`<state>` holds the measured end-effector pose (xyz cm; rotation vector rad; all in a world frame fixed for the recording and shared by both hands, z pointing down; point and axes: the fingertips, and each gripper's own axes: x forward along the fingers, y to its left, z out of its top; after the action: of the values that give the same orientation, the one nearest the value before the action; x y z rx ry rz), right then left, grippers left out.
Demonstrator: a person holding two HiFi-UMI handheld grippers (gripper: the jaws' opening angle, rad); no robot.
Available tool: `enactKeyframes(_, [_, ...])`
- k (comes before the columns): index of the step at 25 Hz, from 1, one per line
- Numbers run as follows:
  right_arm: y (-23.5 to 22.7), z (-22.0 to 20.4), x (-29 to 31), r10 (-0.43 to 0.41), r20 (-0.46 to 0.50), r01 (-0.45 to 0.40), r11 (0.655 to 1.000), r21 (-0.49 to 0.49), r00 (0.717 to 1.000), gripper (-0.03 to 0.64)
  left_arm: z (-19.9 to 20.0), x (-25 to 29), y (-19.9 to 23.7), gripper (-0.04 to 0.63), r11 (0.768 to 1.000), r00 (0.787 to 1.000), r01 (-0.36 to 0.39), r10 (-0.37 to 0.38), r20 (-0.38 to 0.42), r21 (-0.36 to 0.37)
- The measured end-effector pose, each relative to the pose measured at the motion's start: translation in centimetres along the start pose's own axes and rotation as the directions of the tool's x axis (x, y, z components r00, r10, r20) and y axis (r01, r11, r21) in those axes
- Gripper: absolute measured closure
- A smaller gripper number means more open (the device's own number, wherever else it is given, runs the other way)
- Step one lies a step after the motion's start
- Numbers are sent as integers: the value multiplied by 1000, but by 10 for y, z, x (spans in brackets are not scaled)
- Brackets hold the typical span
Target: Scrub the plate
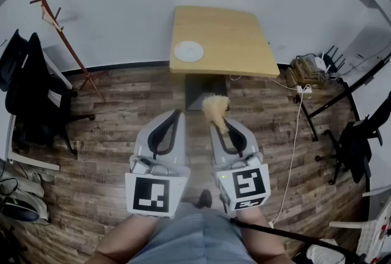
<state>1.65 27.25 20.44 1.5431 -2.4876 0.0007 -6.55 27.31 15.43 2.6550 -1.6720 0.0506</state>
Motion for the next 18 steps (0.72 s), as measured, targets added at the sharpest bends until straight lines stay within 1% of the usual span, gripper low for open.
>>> enactKeyframes(3, [-3, -1, -2, 2, 10, -2, 1000, 3, 1000, 546, 1, 1, -4, 574, 1000, 1000, 0, 0, 7, 17])
enactKeyframes(7, [-11, -4, -9, 7, 9, -7, 1000, 12, 1000, 546, -2, 3, -20, 574, 1000, 1000, 11, -11, -8, 14])
enactKeyframes(10, [-19, -8, -14, 10, 14, -10, 1000, 18, 1000, 546, -4, 8, -32, 574, 1000, 1000, 17, -16, -15, 25])
enactKeyframes(15, [-44, -20, -31, 16, 21, -17, 999, 40, 1000, 546, -7, 17, -64, 574, 998, 999, 20, -18, -30, 55])
enactKeyframes(18, [-61, -23, -42, 39, 44, -42, 997, 72, 998, 543, -8, 24, -87, 574, 998, 999, 10, -8, -37, 54])
